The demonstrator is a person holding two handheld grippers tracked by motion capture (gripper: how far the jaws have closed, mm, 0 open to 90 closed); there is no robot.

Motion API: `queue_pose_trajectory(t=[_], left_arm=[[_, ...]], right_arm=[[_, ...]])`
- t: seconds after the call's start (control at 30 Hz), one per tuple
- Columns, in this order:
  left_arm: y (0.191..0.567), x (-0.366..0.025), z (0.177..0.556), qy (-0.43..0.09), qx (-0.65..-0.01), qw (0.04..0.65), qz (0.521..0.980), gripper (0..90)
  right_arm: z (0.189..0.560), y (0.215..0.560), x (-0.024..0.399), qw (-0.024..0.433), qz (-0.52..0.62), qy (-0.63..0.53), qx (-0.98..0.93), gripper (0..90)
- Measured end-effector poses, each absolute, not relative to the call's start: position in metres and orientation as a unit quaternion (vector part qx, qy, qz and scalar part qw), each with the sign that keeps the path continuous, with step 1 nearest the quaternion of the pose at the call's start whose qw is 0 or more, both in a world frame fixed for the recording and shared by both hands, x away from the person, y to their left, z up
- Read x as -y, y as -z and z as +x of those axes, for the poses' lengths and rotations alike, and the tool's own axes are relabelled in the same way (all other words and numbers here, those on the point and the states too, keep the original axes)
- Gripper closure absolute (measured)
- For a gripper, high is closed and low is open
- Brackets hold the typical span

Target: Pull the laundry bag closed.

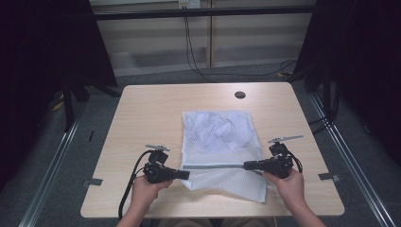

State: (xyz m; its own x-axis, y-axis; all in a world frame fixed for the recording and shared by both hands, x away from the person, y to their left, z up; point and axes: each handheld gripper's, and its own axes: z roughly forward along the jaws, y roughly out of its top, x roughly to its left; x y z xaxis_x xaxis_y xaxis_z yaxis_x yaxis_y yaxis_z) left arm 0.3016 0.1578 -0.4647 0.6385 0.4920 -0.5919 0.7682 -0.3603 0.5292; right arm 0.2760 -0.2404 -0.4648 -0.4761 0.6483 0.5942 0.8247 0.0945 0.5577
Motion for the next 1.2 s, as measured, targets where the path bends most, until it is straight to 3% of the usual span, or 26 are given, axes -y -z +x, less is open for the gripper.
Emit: queue_pose_trajectory(t=[1.2], left_arm=[[0.464, -0.159, 0.302, 0.172, -0.395, 0.412, 0.803, 88.4]], right_arm=[[0.273, 0.466, 0.257, 0.090, -0.513, 0.448, 0.726, 86.7]])
